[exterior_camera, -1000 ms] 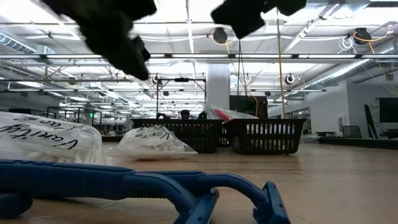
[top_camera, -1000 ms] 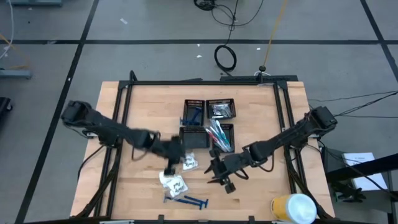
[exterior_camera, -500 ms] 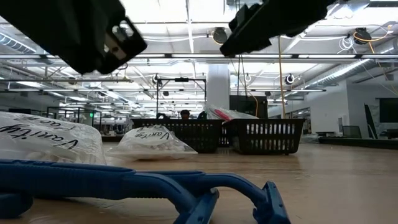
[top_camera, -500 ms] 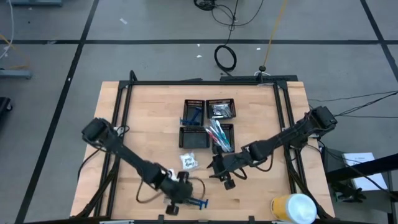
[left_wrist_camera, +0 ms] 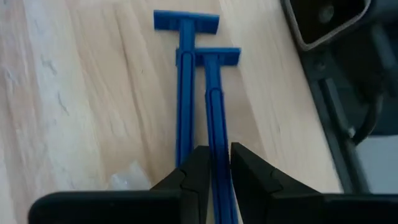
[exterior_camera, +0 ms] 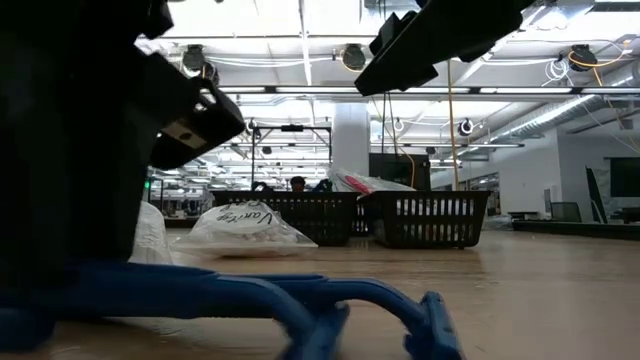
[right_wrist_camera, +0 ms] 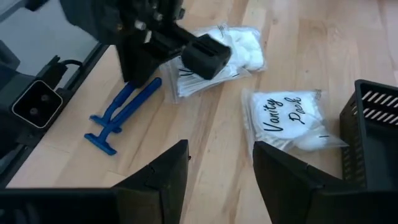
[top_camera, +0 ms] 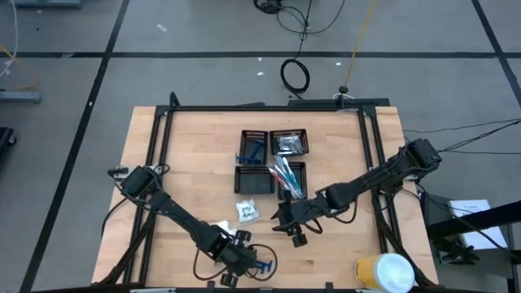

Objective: Pick & Place Travel size toiletries
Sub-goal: Put the blue razor into the top left black bin

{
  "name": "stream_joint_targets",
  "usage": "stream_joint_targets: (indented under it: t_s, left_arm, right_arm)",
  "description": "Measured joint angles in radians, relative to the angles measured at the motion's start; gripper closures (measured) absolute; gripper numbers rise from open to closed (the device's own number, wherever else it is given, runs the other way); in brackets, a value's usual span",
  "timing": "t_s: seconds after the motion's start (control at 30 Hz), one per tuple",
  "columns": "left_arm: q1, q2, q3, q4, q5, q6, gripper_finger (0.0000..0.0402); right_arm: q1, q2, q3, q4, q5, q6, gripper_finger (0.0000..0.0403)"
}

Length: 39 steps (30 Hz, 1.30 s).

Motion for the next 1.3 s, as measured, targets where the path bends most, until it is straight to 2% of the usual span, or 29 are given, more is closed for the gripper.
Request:
stream_joint_targets:
  t_s: [0.13, 0.27, 0.57, 0.67, 0.87, 1.0, 1.13, 1.3]
  left_arm:
    - [0.007, -0.001, 0.000, -0.046, -0.030, 0.021, 0.0339]
    - [0.025, -0.005, -0.007, -0.115, -0.085, -0.033, 0.0339]
    - [0.058, -0.004, -0.013, -0.120, -0.090, -0.033, 0.0334]
    - [0.069, -0.004, -0.013, -0.121, -0.089, -0.040, 0.0312]
    - [0.080, -0.004, -0.013, -0.122, -0.078, -0.021, 0.0242]
    - [0.082, -0.002, -0.015, -0.124, -0.081, -0.006, 0.0218]
    - [0.081, 0.015, -0.013, -0.118, -0.086, -0.004, 0.0219]
    - [0.078, 0.028, -0.013, -0.119, -0.098, 0.001, 0.0245]
  right_arm:
    - [0.000, 0.000, -0.015, 0.018, 0.000, 0.002, 0.0236]
    - [0.000, 0.000, -0.053, 0.044, 0.000, 0.002, 0.0237]
    - [-0.005, -0.004, -0.130, 0.123, 0.001, 0.033, 0.0238]
    - [-0.005, -0.006, -0.131, 0.139, 0.001, 0.033, 0.0238]
    - [-0.005, -0.017, -0.131, 0.160, 0.000, 0.027, 0.0238]
    - [-0.004, -0.015, -0.131, 0.156, 0.000, 0.029, 0.0238]
    - [-0.004, -0.015, -0.131, 0.152, 0.000, 0.029, 0.0238]
    - [-0.004, -0.015, -0.131, 0.154, 0.000, 0.029, 0.0238]
